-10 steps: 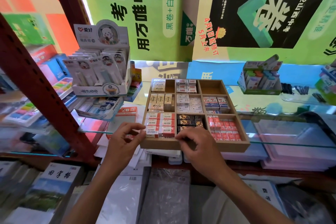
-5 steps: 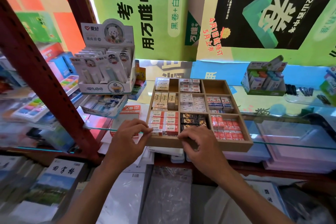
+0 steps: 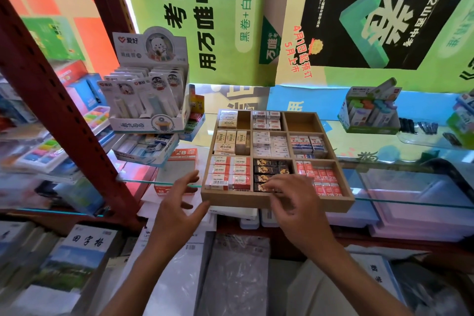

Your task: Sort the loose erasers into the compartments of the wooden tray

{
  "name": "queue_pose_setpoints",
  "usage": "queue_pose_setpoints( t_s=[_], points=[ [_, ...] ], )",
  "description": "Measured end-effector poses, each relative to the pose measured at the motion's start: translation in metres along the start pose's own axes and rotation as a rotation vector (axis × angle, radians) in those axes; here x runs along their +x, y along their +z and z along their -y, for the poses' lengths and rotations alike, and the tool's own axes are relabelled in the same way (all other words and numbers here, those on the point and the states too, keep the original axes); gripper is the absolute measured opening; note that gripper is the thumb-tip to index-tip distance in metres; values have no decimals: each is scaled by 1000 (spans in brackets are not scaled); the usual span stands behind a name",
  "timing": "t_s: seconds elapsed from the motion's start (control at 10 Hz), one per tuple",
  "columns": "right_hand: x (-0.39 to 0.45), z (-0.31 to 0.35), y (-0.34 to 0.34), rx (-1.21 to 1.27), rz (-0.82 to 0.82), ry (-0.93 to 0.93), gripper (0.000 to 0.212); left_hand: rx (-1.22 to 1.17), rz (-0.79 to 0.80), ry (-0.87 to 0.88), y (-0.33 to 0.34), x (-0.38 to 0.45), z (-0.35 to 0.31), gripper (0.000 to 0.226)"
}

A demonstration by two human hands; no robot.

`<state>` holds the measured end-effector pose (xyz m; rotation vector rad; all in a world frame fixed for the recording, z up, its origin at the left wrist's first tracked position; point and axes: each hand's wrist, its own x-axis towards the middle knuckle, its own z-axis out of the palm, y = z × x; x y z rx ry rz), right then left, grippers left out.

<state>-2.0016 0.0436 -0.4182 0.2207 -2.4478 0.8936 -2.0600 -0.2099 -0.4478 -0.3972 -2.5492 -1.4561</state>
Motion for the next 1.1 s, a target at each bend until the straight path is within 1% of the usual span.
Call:
queue_pose_setpoints(
  t_s=[0.1, 0.2, 0.3, 0.4, 0.5, 0.6, 0.8, 0.9, 1.0, 1.1],
  points=[
    [-10, -17, -32, 111, -342, 321, 37, -45, 3, -70, 6, -6, 4, 68],
    [-18, -35, -51, 283, -418, 630, 48, -14, 10, -64, 13, -4, -1, 70],
    [-29, -59, -61, 561, -92, 789, 62, -9, 57, -106, 20, 6, -9, 72],
    [-34, -69, -65, 508, 59, 766, 68, 37, 114, -110, 20, 11, -6, 73],
    [-34, -77, -66, 315, 97, 735, 73, 131, 154, -117, 18, 12, 0, 72],
    [-33, -76, -64, 249, 117, 721, 80, 172, 144, -125, 17, 15, 0, 69],
    [-27, -69, -58, 190, 95, 652, 75, 152, 122, -88, 18, 22, -1, 62],
    [-25, -69, -56, 154, 78, 662, 72, 133, 89, -116, 20, 22, -5, 58],
    [-27, -66, -54, 165, 68, 659, 68, 145, 107, -128, 19, 20, -8, 56],
    [-19, -59, -63, 115, 67, 639, 63, 182, 86, -110, 10, 19, -20, 56]
  ],
)
